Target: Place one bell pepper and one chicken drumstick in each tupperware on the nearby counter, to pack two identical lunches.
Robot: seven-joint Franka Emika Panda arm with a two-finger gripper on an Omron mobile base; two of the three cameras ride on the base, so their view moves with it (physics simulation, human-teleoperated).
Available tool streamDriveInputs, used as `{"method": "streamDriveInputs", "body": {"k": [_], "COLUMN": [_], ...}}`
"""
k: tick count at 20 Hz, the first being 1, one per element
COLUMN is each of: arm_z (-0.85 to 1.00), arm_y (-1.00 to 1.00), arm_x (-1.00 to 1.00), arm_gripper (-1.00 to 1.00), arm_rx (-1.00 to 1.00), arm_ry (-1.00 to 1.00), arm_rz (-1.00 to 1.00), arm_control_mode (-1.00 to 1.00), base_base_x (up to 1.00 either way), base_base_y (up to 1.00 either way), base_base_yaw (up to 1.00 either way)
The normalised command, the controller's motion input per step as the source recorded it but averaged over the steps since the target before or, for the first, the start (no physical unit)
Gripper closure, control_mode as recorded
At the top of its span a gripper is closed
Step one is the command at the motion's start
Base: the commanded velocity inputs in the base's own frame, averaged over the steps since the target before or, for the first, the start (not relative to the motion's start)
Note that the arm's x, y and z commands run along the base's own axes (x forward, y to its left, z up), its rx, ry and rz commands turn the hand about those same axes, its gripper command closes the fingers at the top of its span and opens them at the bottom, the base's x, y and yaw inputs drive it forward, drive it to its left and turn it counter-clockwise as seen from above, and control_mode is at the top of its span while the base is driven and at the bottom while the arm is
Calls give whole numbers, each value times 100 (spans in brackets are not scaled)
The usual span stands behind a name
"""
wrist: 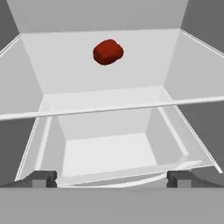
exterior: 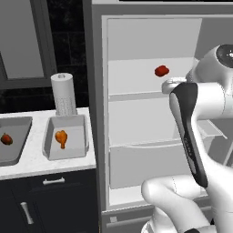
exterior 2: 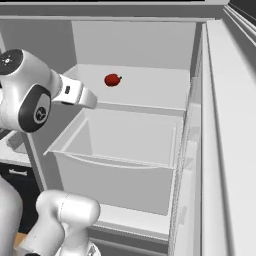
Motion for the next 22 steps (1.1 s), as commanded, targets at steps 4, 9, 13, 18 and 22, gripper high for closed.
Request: {"method": "streamDriveInputs", "body": {"k": [4,9,13,18,22], "arm_z": [2,0,0,0,-12], "arm_y": [0,0,0,0,0], "arm_x": [66,53,70,63,59], "arm_gripper": [-100,-100,-100,-100,-100], "arm_rx": [1,0,0,0,-1], "arm_ry": [-9,-8,3,5,7], "arm_rz": [0,0,0,0,0], "arm_control_mode": [-100,-100,-100,-100,-100], "base_base_x": [0,0,0,0,0], "base_base_y": [0,0,0,0,0], "base_base_yaw": [0,0,0,0,0]}}
